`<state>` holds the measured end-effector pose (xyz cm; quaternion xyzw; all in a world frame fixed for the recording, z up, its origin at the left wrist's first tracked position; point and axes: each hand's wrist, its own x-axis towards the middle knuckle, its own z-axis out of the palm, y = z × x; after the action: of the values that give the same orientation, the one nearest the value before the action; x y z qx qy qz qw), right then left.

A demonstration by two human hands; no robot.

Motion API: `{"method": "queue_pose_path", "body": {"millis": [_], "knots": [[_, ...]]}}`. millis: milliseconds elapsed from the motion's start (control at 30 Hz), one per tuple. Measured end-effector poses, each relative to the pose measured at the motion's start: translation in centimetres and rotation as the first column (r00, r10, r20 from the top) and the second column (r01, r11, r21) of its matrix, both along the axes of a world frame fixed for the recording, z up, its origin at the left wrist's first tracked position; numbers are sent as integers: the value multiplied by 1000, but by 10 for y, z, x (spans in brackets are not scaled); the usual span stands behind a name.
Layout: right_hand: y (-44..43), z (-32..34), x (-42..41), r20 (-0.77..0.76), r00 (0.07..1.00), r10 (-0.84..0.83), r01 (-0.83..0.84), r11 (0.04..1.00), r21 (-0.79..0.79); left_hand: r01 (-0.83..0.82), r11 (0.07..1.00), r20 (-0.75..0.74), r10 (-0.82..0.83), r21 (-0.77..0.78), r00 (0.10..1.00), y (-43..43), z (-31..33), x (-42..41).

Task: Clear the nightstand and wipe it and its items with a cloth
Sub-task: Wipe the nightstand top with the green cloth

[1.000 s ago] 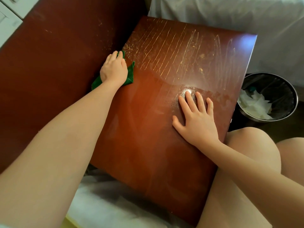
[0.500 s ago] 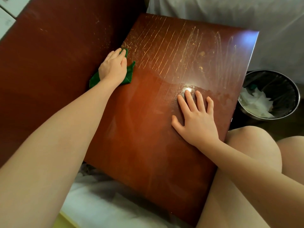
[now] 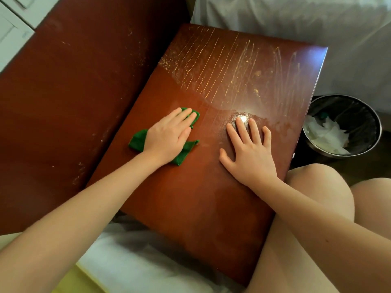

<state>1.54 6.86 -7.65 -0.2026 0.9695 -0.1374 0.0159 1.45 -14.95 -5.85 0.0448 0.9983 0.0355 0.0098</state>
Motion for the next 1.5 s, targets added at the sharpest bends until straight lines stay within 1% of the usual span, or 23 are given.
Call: {"method": "queue_pose_path", "body": {"millis": [67,233,333,433,567,733,833,1067,1333,1500], "knots": [[0,0,0,4,1000,-2,2,1000,-2,32,999,-22,-32,3,999,2,-2,8],[1,0,0,21,1000,4,-5,1000,11,28,999,12,-28,36,1000,-4,1,-4],[2,-1,-1,27,1000,-1,1,1000,11,-48,999,12,48,2,999,-15,1,-21],[2,-1,-1,33,999,0,0,1000,17,-161,987,5,161,-6,987,-29,3,-45],[1,-2,-1,28,1000,-4,3,1000,22,-319,948,-16,319,-15,948,-42,3,-69],[2,-2,-1,12,1000,-6,6,1000,27,-457,889,-16,457,-11,889,-50,2,-97],[2,-1,-1,-1,1000,-8,9,999,34,-503,864,-21,502,-12,864,-51,3,-109],[1,-1,-1,-7,1000,-9,9,1000,26,-460,888,4,460,-10,888,-62,7,-130],[2,-1,-1,-2,1000,-11,11,999,38,-424,906,-8,424,2,906,-62,6,-127],[1,-1,-1,7,1000,-13,13,999,43,-342,940,-25,342,8,939,-59,5,-113]]}}
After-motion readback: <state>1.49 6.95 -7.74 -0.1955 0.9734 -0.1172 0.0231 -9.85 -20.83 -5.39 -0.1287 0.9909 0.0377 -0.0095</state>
